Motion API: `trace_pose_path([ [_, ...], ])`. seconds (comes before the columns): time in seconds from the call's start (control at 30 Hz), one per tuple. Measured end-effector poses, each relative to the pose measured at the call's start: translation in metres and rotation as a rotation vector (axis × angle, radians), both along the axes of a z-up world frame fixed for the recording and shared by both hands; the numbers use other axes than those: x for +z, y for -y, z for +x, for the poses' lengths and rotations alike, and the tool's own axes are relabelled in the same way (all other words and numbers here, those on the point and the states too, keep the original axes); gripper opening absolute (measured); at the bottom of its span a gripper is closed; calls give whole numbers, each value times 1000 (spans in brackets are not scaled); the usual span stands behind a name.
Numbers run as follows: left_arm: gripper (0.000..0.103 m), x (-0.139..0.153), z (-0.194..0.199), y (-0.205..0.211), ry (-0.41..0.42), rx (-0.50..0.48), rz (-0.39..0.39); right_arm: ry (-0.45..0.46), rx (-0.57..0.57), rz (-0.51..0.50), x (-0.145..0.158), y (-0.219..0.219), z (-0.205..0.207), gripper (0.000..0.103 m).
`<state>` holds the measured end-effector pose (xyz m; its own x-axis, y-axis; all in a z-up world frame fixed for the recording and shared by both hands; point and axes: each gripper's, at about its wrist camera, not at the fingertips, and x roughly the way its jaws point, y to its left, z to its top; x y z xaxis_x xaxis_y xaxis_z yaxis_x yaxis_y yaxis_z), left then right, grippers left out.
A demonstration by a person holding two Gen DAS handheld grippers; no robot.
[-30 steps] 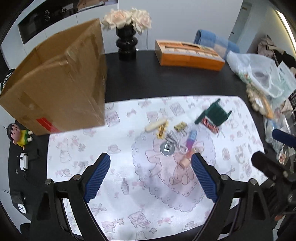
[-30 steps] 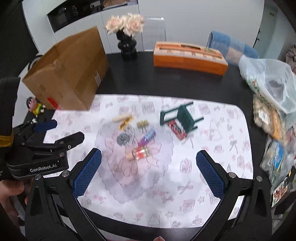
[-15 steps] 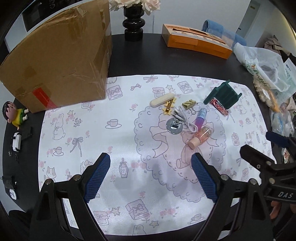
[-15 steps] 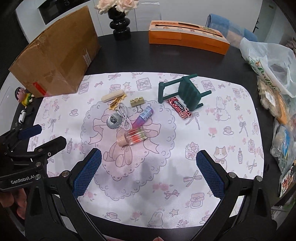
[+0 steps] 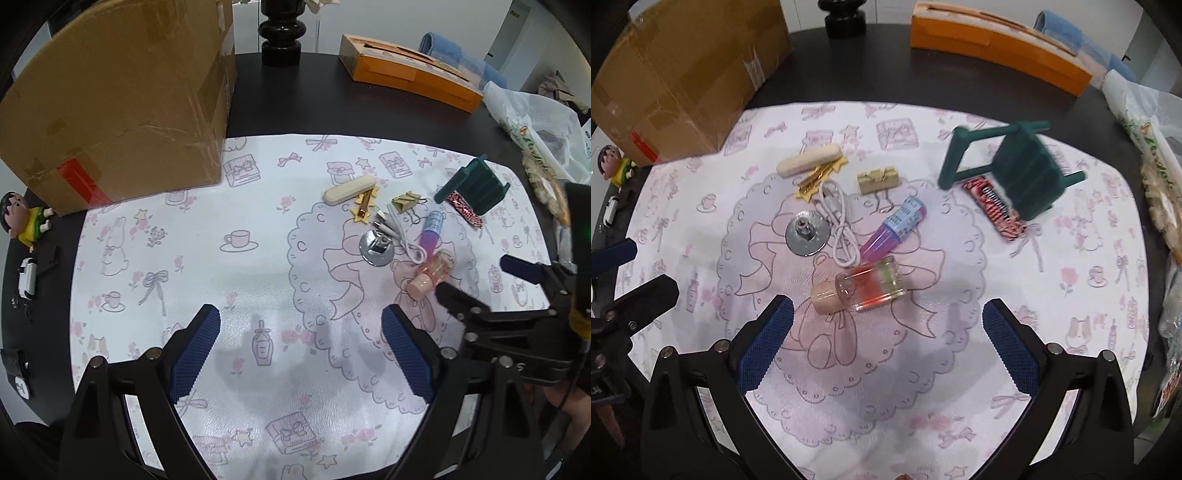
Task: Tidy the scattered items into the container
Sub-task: 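Grasp the pink-and-blue tube with the right tool while the left tool grasps the silver disc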
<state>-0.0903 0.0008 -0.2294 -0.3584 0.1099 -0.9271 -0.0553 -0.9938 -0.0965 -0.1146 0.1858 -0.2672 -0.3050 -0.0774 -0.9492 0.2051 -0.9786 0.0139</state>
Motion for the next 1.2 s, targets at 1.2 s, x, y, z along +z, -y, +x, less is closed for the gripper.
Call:
trace_pose_path([
  [1.2,65,-55,-64,-73,24,-138,30,11,-163,-96,-14,-66,-15,71],
])
